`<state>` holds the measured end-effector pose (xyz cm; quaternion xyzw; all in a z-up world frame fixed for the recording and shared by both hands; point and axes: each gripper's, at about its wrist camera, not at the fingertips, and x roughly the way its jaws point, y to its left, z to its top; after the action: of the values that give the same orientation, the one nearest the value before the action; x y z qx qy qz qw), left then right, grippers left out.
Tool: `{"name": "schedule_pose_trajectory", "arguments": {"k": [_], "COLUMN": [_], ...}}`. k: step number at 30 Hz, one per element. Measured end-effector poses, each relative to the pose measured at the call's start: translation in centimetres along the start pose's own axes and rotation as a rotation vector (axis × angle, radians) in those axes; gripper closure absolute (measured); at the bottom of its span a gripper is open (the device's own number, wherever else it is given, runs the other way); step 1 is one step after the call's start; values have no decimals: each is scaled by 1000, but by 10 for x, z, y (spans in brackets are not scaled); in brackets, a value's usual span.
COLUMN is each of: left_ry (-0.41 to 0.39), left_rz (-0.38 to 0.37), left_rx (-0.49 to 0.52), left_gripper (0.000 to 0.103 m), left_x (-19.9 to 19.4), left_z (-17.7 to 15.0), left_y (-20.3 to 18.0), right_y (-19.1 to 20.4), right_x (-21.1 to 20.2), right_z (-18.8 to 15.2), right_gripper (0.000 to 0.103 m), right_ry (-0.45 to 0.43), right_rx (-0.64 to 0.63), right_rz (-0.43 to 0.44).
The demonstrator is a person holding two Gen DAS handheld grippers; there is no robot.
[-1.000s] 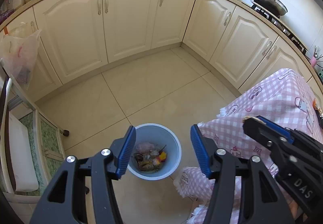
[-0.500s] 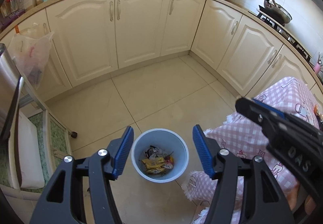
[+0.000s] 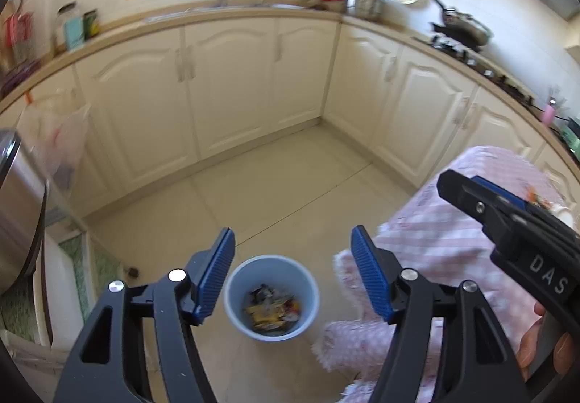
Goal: Collect trash
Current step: 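Move both open tools back to the table, then close the left tool on the white paper cup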
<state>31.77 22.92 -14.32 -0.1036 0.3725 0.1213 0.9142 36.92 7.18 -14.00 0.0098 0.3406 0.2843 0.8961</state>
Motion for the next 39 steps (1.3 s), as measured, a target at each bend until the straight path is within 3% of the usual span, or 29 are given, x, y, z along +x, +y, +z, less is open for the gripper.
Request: {"name": "schedule_pose_trajectory", "arguments": {"k": [7,11,16,20,25,31,33,35,36,38,39], "left_ry": [-48,-41,-18,-7,13,62,71,96,118,135,135], "left_rz": [-178,-298,-393,-439,-429,-468,-472,-484,-488,-509,-512], "left_rx": [114,190,295,360,401,333,334,330,323,303,299], "left_gripper": [33,30,30,30,30,30,37,62,66,84,85], "left_x": [-31,-36,-37,-36,-20,6,12,19,24,28,28], "left_z": [4,-1,-14,-24,-25,-20,-21,-21,-21,-21,-21], "left_y": [-106,-181,-270,-320,-368,-383,-387,-392,-394,-393,-394], "right_y": [-88,-149,-214,-255,-287,-302,-307,-311,-312,-312,-312], "right_x": [-96,-144,-186,-203,-211,-206,-204,-201,-199,-197,-196], "right_z": [-13,-26,-48,-66,-82,-86,-86,-85,-84,-84,-83], "right_gripper": [54,51,49,47,44,44,44,44,44,44,44], "right_ry": [-128,-177,-202,-195,-187,-176,-173,-168,-167,-162,-161], "right_rx": [89,167,257,331,390,422,427,433,435,434,432], "right_rz": [-156,-279,-401,-431,-430,-407,-402,-394,-393,-387,-385]}}
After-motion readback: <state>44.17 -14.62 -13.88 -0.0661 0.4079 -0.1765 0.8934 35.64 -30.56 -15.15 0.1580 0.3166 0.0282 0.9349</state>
